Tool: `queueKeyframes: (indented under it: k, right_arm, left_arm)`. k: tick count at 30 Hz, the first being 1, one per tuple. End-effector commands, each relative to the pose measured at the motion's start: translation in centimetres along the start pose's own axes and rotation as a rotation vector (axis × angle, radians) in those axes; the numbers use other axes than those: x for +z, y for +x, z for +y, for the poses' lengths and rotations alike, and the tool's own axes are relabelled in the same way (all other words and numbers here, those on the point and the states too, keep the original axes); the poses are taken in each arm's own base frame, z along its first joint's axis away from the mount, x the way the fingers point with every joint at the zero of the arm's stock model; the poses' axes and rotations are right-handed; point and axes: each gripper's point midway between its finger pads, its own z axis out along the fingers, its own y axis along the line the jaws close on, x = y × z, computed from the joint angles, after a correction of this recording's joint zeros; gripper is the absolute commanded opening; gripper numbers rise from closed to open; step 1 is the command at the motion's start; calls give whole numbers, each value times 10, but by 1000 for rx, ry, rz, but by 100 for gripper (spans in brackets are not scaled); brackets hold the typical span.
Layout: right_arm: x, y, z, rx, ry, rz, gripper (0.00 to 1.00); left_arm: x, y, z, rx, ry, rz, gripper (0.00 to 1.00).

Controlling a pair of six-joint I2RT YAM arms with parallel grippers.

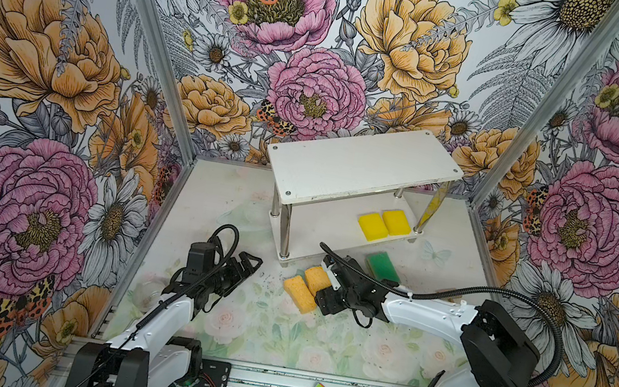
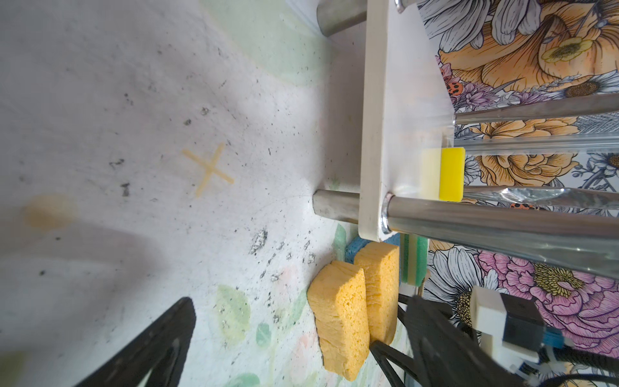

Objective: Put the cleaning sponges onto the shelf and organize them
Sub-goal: 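Lower the right gripper and close it on one orange sponge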

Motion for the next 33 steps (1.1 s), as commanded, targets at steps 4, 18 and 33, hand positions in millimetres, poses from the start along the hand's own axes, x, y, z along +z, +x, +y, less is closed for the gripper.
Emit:
queueKeyframes:
  k: [4, 18, 33]
  right_arm:
    - [-2, -17, -1, -19, 27, -67, 81]
    - [5, -17, 0, -26, 25, -56, 72]
    - [-15, -28, 4, -29, -2, -113, 48]
  left_arm:
    - [4, -7, -1, 10, -8, -20, 99]
    - [14, -9, -4, 11, -13, -1, 99]
    - [19, -8, -8, 16, -16, 16, 99]
